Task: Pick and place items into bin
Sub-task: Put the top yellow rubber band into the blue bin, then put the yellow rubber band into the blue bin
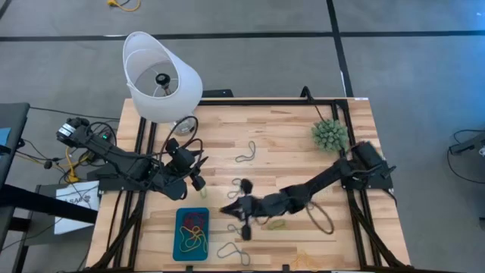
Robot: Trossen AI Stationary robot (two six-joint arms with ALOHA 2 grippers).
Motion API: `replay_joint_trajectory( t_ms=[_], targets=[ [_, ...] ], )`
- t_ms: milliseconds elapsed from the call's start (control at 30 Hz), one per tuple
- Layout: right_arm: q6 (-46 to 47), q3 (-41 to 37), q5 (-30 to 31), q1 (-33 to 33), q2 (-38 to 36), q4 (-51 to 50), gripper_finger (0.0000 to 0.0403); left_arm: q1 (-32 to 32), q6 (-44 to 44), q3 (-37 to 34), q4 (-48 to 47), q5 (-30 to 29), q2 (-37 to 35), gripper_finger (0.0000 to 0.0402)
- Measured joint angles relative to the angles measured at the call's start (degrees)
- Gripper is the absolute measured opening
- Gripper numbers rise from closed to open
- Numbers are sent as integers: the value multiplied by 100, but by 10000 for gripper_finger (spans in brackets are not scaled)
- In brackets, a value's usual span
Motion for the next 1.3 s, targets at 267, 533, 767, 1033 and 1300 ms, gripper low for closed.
replay_joint_trajectory(
  t_ms=[267,533,767,1033,1300],
  targets=[
    [-272,2143,-148,-2,1498,-1097,0,76,1,0,5,-97,-1,116],
    [-286,3897,-330,-65,2561,-2830,7,73,8,0,-70,197,-1,116],
    [-269,4879,-881,-144,3088,-3606,49,73,-18,0,-312,194,-1,116],
    [-70,5031,-963,-138,3029,-4440,92,73,-60,0,-311,192,-1,116],
    [514,5030,-991,-181,2220,-6541,97,73,-173,0,-324,173,-1,116]
  ],
)
